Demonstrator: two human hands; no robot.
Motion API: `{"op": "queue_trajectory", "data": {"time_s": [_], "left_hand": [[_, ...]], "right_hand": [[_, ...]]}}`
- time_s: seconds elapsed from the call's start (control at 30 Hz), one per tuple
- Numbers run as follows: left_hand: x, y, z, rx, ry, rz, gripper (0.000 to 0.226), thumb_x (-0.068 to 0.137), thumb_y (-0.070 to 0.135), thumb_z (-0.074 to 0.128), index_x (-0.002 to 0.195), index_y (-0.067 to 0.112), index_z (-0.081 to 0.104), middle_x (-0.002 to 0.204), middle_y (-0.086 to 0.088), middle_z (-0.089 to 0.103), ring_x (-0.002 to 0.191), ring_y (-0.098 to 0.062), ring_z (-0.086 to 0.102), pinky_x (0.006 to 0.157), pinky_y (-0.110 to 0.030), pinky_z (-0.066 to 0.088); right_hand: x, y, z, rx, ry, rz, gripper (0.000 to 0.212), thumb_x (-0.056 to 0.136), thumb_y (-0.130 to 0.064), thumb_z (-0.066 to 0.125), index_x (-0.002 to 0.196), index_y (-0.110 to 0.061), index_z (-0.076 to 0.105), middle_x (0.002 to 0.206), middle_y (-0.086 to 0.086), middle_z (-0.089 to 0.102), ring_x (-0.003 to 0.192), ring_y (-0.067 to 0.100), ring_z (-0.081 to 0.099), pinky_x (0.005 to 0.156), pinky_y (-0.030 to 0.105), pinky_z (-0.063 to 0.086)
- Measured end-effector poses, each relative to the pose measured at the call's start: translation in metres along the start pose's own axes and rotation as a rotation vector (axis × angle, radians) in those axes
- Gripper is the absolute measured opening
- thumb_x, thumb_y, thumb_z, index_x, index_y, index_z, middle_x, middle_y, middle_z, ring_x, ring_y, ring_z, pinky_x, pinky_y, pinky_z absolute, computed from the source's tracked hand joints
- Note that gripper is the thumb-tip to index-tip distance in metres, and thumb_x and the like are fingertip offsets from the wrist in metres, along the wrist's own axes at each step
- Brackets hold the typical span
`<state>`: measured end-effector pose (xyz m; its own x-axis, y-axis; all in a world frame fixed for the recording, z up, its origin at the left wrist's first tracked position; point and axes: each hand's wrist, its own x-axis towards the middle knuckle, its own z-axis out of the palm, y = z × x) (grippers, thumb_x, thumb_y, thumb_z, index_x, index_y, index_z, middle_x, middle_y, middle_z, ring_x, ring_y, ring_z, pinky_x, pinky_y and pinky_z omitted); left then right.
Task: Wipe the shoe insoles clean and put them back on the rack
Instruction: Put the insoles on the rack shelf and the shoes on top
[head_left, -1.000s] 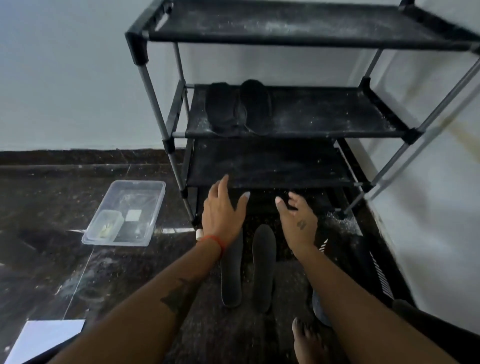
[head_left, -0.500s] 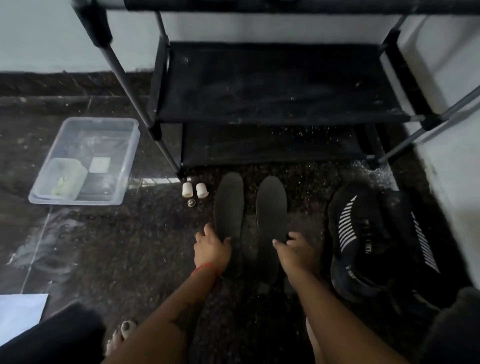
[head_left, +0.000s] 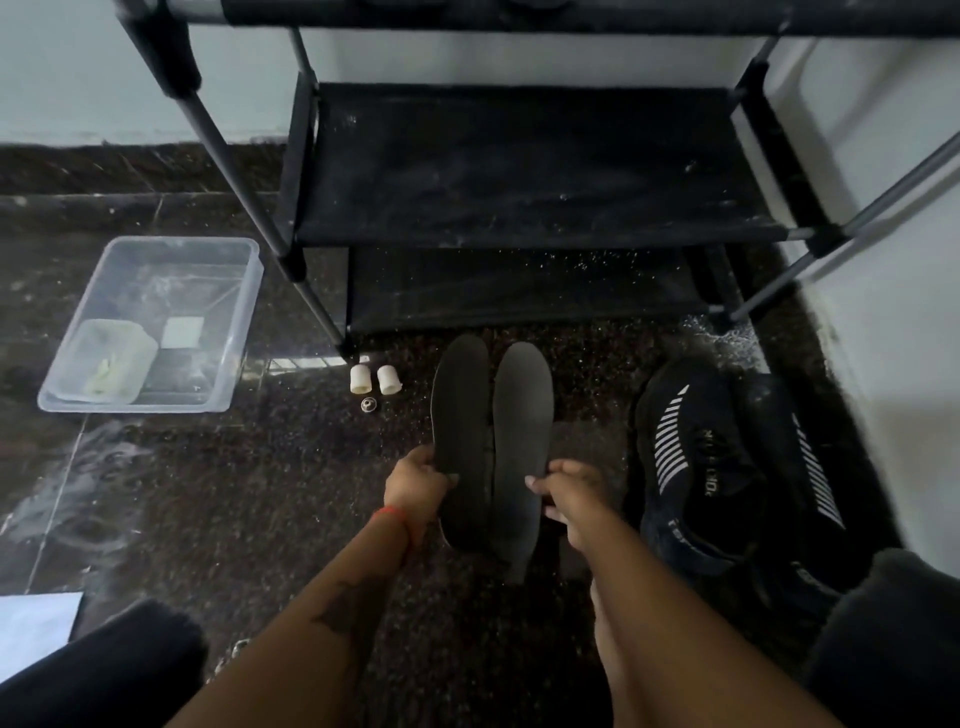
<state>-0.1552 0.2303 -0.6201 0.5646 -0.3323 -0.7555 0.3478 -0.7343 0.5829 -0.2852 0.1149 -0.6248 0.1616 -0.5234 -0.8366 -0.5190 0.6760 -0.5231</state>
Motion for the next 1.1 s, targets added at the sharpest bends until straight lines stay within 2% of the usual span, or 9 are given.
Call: {"op": "queue_trajectory", "data": {"time_s": [0.07,0.2,0.37,0.53,0.63,0.73,0.83,0.93,1.1], "left_hand": [[-0.012,0.008,-0.005,-0.085,-0.039,-0.001,0.030,0.084,-0.003,0.062,0.113,0.005,0.058,0.095,-0.008,0.065,0.089,-0.026,0.064,0.077,-0.038,0.056],[-0.049,0.031,-0.013,-0.190,-0.099,0.050,0.025,0.086,-0.008,0.058,0.107,0.006,0.056,0.093,-0.006,0.064,0.081,-0.022,0.061,0.073,-0.037,0.052],[-0.108,0.065,-0.020,-0.248,-0.157,0.129,0.024,0.087,-0.007,0.057,0.106,0.008,0.057,0.095,-0.007,0.063,0.084,-0.020,0.062,0.069,-0.034,0.054],[-0.167,0.107,-0.024,-0.292,-0.221,0.217,0.020,0.088,-0.003,0.057,0.093,0.017,0.057,0.103,-0.006,0.064,0.090,-0.020,0.062,0.063,-0.035,0.055],[-0.201,0.139,-0.026,-0.265,-0.253,0.299,0.018,0.090,0.001,0.057,0.096,0.018,0.058,0.101,-0.003,0.065,0.087,-0.015,0.063,0.057,-0.029,0.052],[-0.227,0.174,-0.028,-0.257,-0.275,0.371,0.016,0.091,0.003,0.057,0.098,0.017,0.057,0.104,-0.005,0.065,0.091,-0.018,0.063,0.060,-0.029,0.053],[-0.242,0.210,-0.028,-0.288,-0.281,0.432,0.016,0.091,0.001,0.057,0.096,0.016,0.057,0.106,-0.007,0.065,0.097,-0.023,0.063,0.063,-0.031,0.054],[-0.244,0.246,-0.024,-0.303,-0.275,0.480,0.016,0.090,-0.002,0.057,0.098,0.013,0.057,0.110,-0.011,0.064,0.103,-0.028,0.062,0.066,-0.033,0.055],[-0.219,0.306,-0.016,-0.317,-0.244,0.549,0.020,0.090,-0.004,0.056,0.108,0.005,0.056,0.105,-0.010,0.064,0.096,-0.025,0.062,0.059,-0.029,0.054]], "right_hand": [[-0.014,-0.010,-0.011,0.025,-0.022,0.005,0.018,0.081,0.005,0.064,0.086,-0.009,0.054,0.096,0.006,0.064,0.090,0.019,0.058,0.078,0.035,0.050],[-0.056,-0.036,-0.031,0.066,-0.050,-0.021,0.025,0.081,0.007,0.063,0.099,-0.007,0.056,0.098,0.008,0.062,0.082,0.016,0.057,0.060,0.027,0.047],[-0.119,-0.067,-0.061,0.044,-0.092,-0.099,0.019,0.081,0.007,0.063,0.091,-0.007,0.056,0.077,0.004,0.061,0.067,0.014,0.057,0.046,0.025,0.045],[-0.175,-0.100,-0.098,0.022,-0.142,-0.199,0.012,0.082,0.005,0.063,0.085,-0.006,0.062,0.083,0.007,0.067,0.074,0.018,0.063,0.054,0.027,0.049],[-0.202,-0.123,-0.116,0.055,-0.181,-0.274,0.012,0.083,0.007,0.061,0.082,-0.005,0.061,0.076,0.007,0.069,0.073,0.019,0.065,0.055,0.028,0.053],[-0.224,-0.152,-0.132,0.075,-0.210,-0.368,0.015,0.083,0.007,0.059,0.080,-0.007,0.062,0.070,0.005,0.070,0.072,0.018,0.065,0.063,0.030,0.055],[-0.241,-0.185,-0.146,0.089,-0.218,-0.451,0.016,0.085,0.007,0.057,0.079,-0.006,0.063,0.072,0.005,0.070,0.065,0.013,0.067,0.056,0.025,0.057],[-0.242,-0.221,-0.157,0.079,-0.204,-0.512,0.013,0.084,0.006,0.058,0.081,-0.006,0.064,0.085,0.008,0.069,0.073,0.015,0.066,0.058,0.023,0.057],[-0.217,-0.283,-0.162,0.109,-0.191,-0.580,0.012,0.085,0.004,0.059,0.091,-0.004,0.063,0.086,0.005,0.068,0.077,0.015,0.064,0.057,0.022,0.056]]}}
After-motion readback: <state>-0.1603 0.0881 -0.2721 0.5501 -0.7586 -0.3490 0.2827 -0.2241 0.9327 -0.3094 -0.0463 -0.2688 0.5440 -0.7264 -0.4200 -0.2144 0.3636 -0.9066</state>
